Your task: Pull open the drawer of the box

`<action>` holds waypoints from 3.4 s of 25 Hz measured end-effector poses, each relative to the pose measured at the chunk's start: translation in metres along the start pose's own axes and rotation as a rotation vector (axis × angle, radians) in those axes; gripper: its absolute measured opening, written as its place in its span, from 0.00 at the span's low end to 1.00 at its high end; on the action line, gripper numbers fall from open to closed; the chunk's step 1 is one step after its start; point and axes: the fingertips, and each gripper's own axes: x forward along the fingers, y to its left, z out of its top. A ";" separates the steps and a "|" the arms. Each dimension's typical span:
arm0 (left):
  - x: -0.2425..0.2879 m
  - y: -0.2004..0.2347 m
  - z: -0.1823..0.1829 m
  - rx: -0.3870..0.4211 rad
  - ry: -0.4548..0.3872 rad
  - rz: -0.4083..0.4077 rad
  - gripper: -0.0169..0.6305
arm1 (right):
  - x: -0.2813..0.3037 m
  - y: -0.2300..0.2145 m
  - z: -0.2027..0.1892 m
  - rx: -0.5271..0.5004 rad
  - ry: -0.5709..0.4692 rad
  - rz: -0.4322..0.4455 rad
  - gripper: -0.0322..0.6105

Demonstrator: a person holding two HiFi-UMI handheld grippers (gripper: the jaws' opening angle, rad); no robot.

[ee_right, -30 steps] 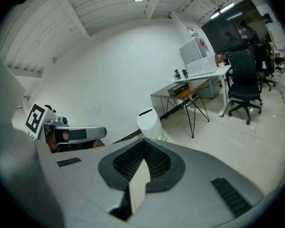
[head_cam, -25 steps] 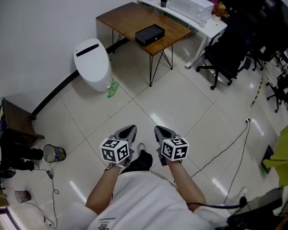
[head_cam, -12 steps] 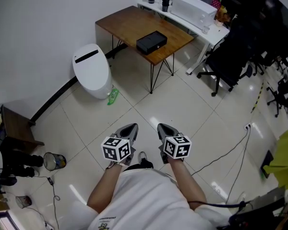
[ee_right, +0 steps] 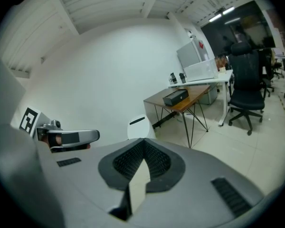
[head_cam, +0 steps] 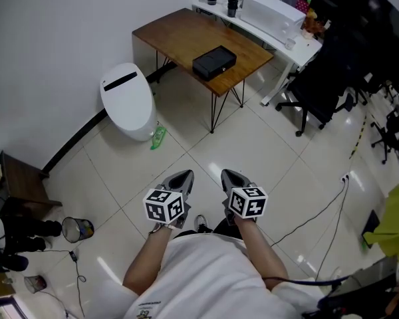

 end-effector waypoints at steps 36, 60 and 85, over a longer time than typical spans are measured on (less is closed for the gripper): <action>0.174 0.064 0.104 -0.012 0.012 0.065 0.03 | 0.155 -0.109 0.129 -0.007 0.029 0.058 0.03; 0.322 0.070 0.177 -0.037 0.012 0.097 0.03 | 0.236 -0.218 0.229 -0.079 0.076 0.114 0.03; 0.430 0.135 0.210 -0.051 0.116 0.052 0.03 | 0.372 -0.276 0.267 -0.170 0.199 0.095 0.12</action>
